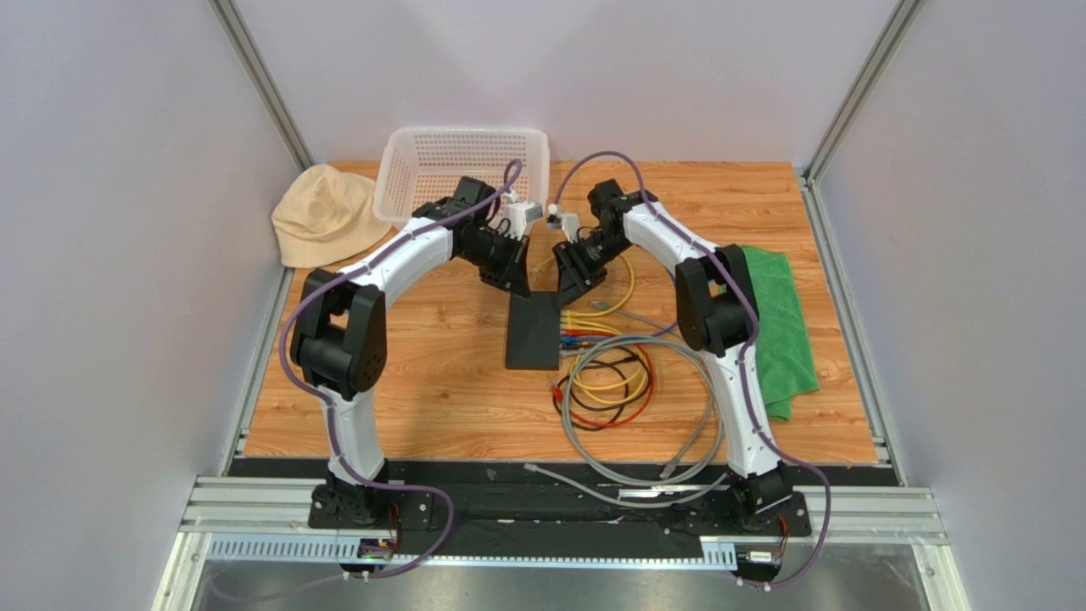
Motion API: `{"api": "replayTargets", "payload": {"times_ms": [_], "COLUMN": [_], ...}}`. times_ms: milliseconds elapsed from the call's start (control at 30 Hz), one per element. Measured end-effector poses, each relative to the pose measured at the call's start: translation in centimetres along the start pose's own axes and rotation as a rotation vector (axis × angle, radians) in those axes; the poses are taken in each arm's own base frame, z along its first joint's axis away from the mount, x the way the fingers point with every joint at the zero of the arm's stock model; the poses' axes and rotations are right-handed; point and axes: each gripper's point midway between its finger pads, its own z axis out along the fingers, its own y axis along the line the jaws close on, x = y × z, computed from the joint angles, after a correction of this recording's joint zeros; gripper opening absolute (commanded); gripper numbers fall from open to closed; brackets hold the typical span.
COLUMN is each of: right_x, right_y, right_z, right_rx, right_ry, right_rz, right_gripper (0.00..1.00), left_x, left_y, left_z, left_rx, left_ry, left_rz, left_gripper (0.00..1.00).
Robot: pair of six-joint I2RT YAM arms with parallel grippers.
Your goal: Pull the plug from the switch port
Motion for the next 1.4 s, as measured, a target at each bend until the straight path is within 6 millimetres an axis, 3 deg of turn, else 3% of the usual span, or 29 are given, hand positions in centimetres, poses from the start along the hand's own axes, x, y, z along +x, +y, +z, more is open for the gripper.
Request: {"api": "replayTargets", "payload": {"times_ms": [100,333,533,1167,1400], "right_x": [0.6,0.6,1.3,2.4,2.4], "right_y": [0.4,0.7,0.7,0.1,0.1], "right_z": [1.1,1.1,1.3,1.8,1.8], "right_rx": [-0.042,-0.078,-0.117,-0.148,-0.146], "right_ry": [0.019,0.007,0.013,0.028,0.027], "right_rz": [0.025,0.049,0.083,0.153,0.179], "right_gripper": [0.47,0.45,0.43,0.26,0.08], "left_x": [0.8,2.9,3.5,4.0,4.0], "left_y": [0.4,1.7,2.0,2.6,2.8], "left_z": [1.0,3.4,3.8,4.3,4.3], "left_rx": [0.018,0.039,0.037,0.025,0.012], "left_ry": [0.03,0.106,0.124,0.142,0.144], "left_rz": [-0.022,-0.077,-0.088,-0.099,-0.098], "left_gripper": [0.0,0.0,0.0,0.0,0.0]}}
